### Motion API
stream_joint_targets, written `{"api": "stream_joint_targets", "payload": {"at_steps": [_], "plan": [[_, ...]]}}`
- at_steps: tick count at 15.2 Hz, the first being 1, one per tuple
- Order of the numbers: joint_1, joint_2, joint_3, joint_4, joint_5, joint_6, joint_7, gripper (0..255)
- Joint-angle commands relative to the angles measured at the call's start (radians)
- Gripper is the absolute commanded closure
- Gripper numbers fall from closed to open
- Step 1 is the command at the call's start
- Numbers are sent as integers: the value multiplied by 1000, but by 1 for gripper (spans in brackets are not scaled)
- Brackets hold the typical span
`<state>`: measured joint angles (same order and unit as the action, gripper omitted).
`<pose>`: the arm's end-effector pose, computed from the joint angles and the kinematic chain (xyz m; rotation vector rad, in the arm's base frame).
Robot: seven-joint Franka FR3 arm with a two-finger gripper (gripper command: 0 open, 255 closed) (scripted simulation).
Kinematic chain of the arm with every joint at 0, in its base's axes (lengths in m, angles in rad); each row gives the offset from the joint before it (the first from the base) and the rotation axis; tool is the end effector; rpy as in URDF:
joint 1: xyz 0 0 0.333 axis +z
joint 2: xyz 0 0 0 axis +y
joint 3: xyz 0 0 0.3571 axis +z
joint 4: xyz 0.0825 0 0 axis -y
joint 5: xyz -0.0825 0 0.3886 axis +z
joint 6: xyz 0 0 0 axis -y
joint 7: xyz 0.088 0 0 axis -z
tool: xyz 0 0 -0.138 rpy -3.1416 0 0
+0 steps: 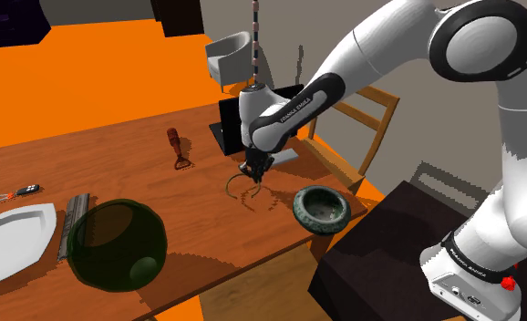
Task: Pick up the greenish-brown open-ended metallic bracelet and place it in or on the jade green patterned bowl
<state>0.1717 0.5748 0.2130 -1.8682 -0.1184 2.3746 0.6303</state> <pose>0.6126 0.2359 0.2070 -3.1198 0.2945 0.0991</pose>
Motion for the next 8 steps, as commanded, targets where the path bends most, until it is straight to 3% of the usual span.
{"api": "stream_joint_targets", "payload": {"at_steps": [1,8], "plan": [[-4,-21,4,-2,5,-19,-3,255],[-12,-86,15,2,22,-87,-12,255]]}}
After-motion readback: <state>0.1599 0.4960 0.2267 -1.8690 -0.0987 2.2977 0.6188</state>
